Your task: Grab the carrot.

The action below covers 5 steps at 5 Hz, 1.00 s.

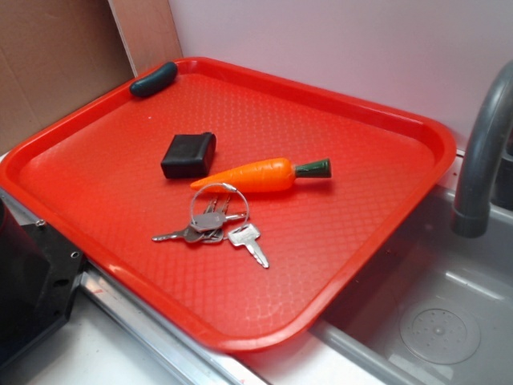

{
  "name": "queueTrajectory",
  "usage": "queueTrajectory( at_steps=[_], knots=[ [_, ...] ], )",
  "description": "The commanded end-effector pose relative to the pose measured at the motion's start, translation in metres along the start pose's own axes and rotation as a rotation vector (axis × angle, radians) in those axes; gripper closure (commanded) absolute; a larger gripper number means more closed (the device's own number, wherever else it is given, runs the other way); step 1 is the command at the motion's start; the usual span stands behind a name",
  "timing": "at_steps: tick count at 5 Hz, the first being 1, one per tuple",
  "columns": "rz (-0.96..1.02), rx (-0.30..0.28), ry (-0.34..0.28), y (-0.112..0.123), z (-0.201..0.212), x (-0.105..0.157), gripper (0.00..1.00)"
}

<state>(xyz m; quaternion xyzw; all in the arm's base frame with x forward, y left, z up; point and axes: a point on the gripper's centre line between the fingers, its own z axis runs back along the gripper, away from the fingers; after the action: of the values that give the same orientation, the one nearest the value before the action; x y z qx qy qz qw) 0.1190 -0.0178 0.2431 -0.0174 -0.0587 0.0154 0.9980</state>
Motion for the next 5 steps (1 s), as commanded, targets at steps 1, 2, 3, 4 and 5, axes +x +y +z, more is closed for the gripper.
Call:
queueTrajectory(
  at_steps=[1, 2, 3, 4, 5],
  knots=[
    [0.0, 0.0, 0.0, 0.0, 0.0, 0.0, 0.0],
    [-0.211, -0.003, -0.045, -0.018, -0.047, 0.023, 0.0],
    [-0.331, -0.11, -0.084, -0.031, -0.08, 0.044, 0.0],
    [-0.389, -0.162, -0.088, -0.047, -0.116, 0.067, 0.0],
    [-0.415, -0.088, -0.014, -0.064, -0.16, 0.091, 0.0]
  ],
)
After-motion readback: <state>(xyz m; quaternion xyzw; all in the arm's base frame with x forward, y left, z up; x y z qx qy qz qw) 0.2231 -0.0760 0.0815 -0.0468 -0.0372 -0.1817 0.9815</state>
